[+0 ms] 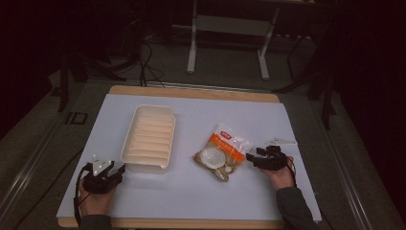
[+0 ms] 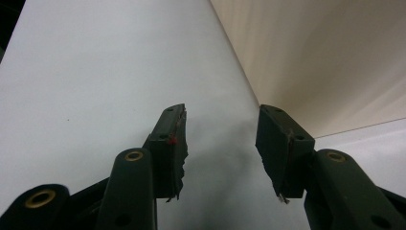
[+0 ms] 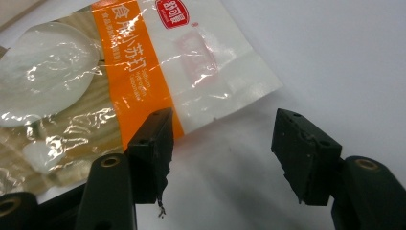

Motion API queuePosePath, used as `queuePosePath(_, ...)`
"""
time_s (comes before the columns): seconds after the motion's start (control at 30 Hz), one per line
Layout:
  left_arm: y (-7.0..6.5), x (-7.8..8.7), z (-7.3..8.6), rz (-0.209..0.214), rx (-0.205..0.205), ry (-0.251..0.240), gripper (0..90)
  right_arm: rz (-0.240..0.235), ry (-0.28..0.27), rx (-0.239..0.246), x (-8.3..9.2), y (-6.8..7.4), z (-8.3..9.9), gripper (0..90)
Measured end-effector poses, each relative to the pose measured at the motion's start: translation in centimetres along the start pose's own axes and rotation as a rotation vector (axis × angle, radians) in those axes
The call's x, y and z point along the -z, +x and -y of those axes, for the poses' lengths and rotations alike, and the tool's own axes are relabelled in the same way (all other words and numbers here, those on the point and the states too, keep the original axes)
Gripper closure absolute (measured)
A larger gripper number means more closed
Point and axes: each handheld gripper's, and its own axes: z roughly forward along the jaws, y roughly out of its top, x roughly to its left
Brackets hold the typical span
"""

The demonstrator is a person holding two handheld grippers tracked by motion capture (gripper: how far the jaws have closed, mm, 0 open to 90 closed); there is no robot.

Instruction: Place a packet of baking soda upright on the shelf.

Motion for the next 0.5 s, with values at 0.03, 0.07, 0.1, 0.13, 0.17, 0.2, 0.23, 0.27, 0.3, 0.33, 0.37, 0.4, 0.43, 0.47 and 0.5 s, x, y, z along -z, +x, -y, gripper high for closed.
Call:
queuePosePath(0.03, 0.0, 0.0, 0.0, 0.0, 0.001, 0.0, 53.4, -0.001, 0.003, 0.0, -0.2, 0.0, -0.1, 39.7)
queuePosePath(0.07, 0.0, 0.0, 0.0, -0.001, 0.0, 0.0, 53.4, -0.001, 0.005, -0.004, -0.4, -0.1, -0.1, 39.7)
queuePosePath(0.1, 0.0, 0.0, 0.0, -0.001, 0.001, -0.001, 53.3, -0.003, 0.008, -0.009, -0.6, -0.1, -0.2, 39.4)
queuePosePath(0.13, 0.0, 0.1, 0.0, 0.0, 0.001, 0.0, 53.4, -0.006, 0.008, -0.019, -0.8, -0.2, -0.3, 39.0)
queuePosePath(0.17, 0.0, 0.1, 0.0, 0.0, 0.002, -0.001, 53.3, -0.008, 0.006, -0.023, -0.9, -0.3, -0.4, 38.6)
queuePosePath(0.2, 0.0, 0.1, 0.0, 0.0, 0.002, -0.001, 53.3, -0.019, 0.003, -0.037, -1.1, -0.4, -0.5, 38.5)
queuePosePath(0.23, 0.0, 0.1, 0.0, 0.0, 0.002, -0.001, 53.3, -0.019, 0.003, -0.037, -1.1, -0.4, -0.5, 38.5)
queuePosePath(0.27, 0.0, 0.1, 0.0, 0.0, 0.001, -0.001, 53.3, -0.019, 0.002, -0.047, -1.2, -0.5, -0.6, 38.1)
queuePosePath(0.3, 0.0, 0.1, 0.0, 0.0, 0.001, 0.0, 53.2, -0.027, 0.0, -0.06, -1.5, -0.7, -0.8, 38.0)
queuePosePath(0.33, 0.0, 0.1, 0.0, 0.0, 0.001, -0.001, 53.2, -0.031, -0.002, -0.068, -1.5, -0.8, -0.9, 38.0)
queuePosePath(0.37, 0.0, 0.1, 0.0, 0.0, 0.001, 0.0, 53.2, -0.036, -0.001, -0.074, -1.7, -0.8, -1.0, 38.3)
queuePosePath(0.4, 0.0, 0.1, 0.0, 0.0, 0.001, 0.0, 53.1, -0.043, -0.005, -0.079, -1.8, -0.9, -1.0, 38.8)
queuePosePath(0.43, 0.0, 0.1, 0.0, 0.0, 0.001, 0.0, 53.1, -0.043, -0.005, -0.079, -1.8, -0.9, -1.0, 38.8)
queuePosePath(0.47, 0.1, 0.1, 0.0, -0.002, 0.002, -0.002, 53.1, -0.052, -0.003, -0.091, -1.9, -1.0, -1.1, 39.2)
queuePosePath(0.5, 0.1, 0.1, 0.1, -0.002, 0.003, -0.003, 52.8, -0.065, -0.005, -0.106, -2.2, -1.1, -1.1, 41.4)
